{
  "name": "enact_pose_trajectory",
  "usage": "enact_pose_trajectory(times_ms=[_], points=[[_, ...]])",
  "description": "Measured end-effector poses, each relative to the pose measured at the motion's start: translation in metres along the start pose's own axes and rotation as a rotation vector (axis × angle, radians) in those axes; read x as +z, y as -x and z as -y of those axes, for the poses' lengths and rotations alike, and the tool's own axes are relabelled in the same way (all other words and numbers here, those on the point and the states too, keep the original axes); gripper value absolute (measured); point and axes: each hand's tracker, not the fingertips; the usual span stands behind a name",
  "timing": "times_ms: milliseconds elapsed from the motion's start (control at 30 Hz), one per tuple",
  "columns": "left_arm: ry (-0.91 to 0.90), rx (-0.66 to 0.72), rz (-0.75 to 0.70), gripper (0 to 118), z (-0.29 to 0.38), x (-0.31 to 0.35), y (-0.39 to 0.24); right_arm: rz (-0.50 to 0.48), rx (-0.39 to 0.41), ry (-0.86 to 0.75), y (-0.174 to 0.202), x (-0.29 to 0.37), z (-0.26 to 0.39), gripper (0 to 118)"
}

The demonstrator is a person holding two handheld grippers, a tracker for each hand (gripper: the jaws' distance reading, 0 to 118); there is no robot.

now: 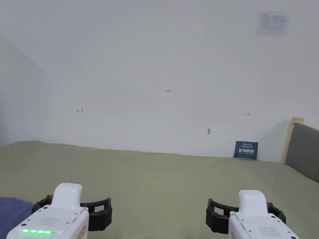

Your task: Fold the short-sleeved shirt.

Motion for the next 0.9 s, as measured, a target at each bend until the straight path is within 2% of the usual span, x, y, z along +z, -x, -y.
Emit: enact_pose_trajectory(times_ms=[900], points=[[0.015,-0.007,0.005,118,0.0002,0.0010,-0.0021,-0.003,0.012,0.029,0.0006,-0.0019,0.0031,118]])
